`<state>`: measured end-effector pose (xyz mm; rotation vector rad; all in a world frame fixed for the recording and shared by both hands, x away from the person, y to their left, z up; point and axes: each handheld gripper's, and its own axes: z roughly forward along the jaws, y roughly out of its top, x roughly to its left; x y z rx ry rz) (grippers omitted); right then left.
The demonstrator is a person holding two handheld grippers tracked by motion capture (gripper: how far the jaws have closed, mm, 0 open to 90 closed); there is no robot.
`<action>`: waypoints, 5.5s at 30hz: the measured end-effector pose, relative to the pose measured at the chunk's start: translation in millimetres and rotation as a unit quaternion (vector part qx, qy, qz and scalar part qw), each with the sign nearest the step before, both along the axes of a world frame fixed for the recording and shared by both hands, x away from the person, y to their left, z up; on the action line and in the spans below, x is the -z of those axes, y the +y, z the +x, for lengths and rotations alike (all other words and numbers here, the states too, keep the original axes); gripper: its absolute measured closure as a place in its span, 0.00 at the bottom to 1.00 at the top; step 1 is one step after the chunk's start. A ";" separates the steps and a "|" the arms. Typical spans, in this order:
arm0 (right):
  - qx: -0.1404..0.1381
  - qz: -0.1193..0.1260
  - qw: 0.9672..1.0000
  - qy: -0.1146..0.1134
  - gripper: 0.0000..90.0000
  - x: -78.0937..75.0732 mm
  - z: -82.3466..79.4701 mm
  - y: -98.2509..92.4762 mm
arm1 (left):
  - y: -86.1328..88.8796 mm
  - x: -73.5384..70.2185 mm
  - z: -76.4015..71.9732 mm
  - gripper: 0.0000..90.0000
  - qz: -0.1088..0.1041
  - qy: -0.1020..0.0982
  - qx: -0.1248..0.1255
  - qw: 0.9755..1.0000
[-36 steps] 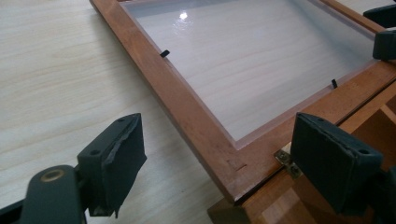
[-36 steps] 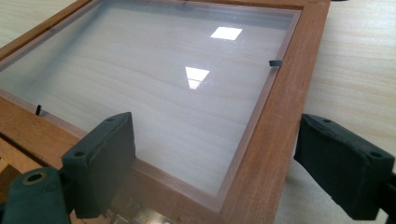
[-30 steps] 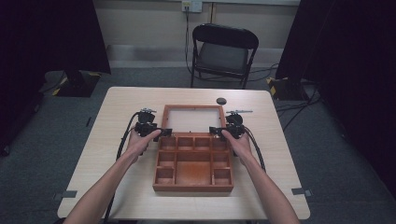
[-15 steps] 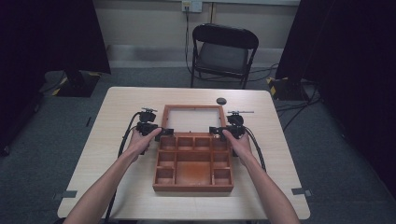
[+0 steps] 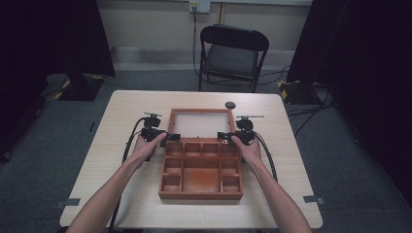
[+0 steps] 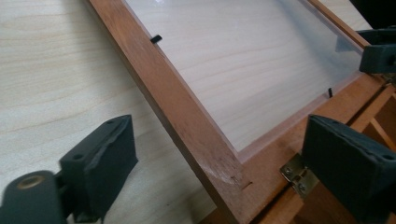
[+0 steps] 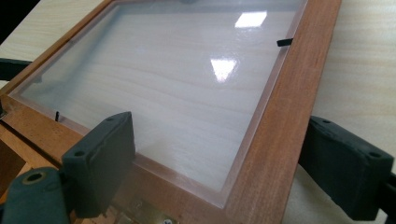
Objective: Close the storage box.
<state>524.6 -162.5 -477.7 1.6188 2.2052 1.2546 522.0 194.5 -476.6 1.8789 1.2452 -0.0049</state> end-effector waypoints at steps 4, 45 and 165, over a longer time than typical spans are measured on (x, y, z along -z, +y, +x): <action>-0.005 -0.003 1.000 -0.008 0.14 -1.4 -0.2 -0.5 | -1.1 -3.6 -2.4 0.19 0.007 -0.005 0.011 1.000; 0.042 0.017 0.995 -0.089 0.40 -41.6 -26.0 -5.5 | -5.0 -38.6 -9.8 0.41 0.023 -0.064 0.006 0.998; 0.034 -0.017 0.997 -0.063 0.30 -71.2 -123.9 -68.2 | 44.4 -63.9 -112.8 0.26 -0.010 -0.129 0.050 0.990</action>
